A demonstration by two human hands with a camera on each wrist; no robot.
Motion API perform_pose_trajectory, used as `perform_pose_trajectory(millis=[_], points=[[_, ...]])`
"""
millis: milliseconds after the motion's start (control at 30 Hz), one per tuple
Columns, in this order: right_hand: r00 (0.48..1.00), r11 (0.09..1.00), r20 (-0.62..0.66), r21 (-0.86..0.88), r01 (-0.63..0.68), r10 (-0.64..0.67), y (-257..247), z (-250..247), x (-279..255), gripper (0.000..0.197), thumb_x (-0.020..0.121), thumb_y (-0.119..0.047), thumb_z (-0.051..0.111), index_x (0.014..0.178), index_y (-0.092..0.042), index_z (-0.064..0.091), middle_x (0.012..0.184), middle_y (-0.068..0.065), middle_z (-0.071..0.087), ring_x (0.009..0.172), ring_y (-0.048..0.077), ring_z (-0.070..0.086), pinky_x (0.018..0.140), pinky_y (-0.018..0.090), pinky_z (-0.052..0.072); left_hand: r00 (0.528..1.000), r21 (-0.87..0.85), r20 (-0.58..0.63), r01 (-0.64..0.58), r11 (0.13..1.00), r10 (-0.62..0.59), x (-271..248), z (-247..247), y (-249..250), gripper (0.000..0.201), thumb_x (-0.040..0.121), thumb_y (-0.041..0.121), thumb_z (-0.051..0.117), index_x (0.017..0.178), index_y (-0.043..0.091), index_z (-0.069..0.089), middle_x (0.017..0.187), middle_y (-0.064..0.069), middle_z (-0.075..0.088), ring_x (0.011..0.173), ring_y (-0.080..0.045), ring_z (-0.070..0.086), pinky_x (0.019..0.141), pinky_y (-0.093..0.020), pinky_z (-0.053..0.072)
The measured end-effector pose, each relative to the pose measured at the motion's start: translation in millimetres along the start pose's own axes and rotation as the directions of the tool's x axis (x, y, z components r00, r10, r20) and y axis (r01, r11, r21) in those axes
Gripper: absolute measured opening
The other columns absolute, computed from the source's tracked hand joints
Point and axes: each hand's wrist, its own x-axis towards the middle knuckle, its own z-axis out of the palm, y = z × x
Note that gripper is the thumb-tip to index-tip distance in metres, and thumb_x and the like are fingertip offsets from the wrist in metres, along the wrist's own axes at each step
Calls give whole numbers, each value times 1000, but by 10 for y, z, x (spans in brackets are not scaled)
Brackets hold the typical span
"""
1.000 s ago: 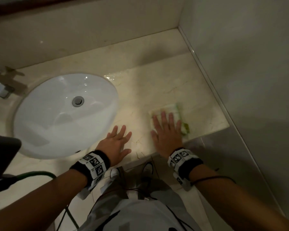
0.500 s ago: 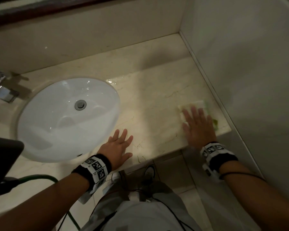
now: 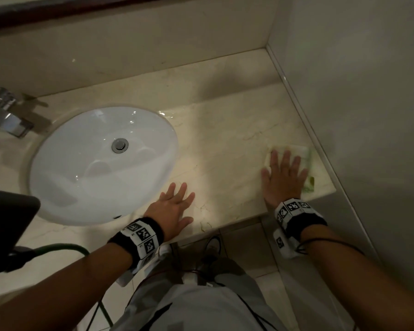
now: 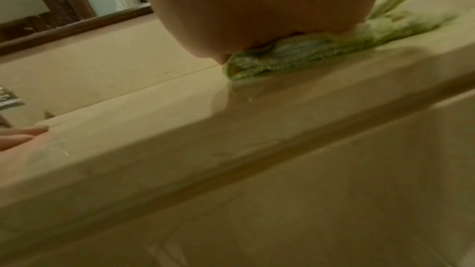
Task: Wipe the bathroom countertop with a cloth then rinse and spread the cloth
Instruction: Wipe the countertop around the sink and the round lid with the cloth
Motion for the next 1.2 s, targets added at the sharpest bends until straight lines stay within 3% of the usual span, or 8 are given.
perform_pose_trajectory(millis=[133,300,433,567,767,900,1033,1200], points=[[986,985,-8,-43,168,-169,-499,98,-108,62,100,-48,17,153,-30,-10,162,7,-13,147,36,-12,116,57,-7,1000,-16,-3,3,1000,-3,9,14,-7,68,98,53,33,153,30,0,160,1,-16,147,-27,-13,120,-41,13],[921,917,58,-90,389,-385,-979,291,-391,65,92,-50,2,153,-29,-8,161,9,-13,147,38,-11,115,60,-5,1000,-14,-8,10,1000,-10,19,24,-6,69,98,54,34,153,32,1,160,2,-15,147,-27,-12,120,-41,13],[891,885,72,-105,453,-448,-903,276,-354,59,99,-47,10,151,-31,-14,161,5,-17,148,33,-14,117,57,-4,1000,-13,0,13,1000,-13,23,14,-9,69,97,54,34,153,32,1,161,3,-14,147,-27,-12,120,-41,13],[856,851,38,-95,517,-515,-698,180,-235,54,102,-46,13,153,-37,-4,162,-4,-12,149,24,-11,119,51,-3,1000,-7,8,21,1000,-21,25,9,-16,69,97,55,34,153,33,0,160,4,-15,148,-25,-12,119,-39,13],[945,940,-6,-107,325,-327,-134,-63,264,63,91,-52,-4,152,-40,1,163,-4,-1,150,26,3,117,50,7,1000,-20,4,20,1000,-20,18,2,-9,69,97,55,34,153,32,1,160,4,-14,148,-25,-12,120,-40,14],[985,982,-30,-79,169,-172,258,-243,509,61,94,-49,6,153,-37,6,163,0,5,149,30,7,116,52,9,1000,-20,-1,20,1000,-20,22,18,-11,69,97,55,34,153,32,1,160,3,-15,147,-25,-12,120,-41,14],[998,998,6,-29,56,-56,117,-209,533,56,102,-41,20,154,-33,1,163,2,-3,149,32,-2,117,55,2,1000,-19,5,18,1000,-18,18,9,-13,69,97,55,35,153,32,1,160,3,-14,148,-25,-12,120,-41,16],[997,997,-12,-20,72,-72,-185,-114,388,58,101,-41,22,154,-31,1,163,4,-3,148,34,-3,116,57,1,1000,-24,18,26,999,-25,15,-36,-11,69,97,56,35,153,33,1,160,4,-14,148,-23,-11,121,-39,14]])
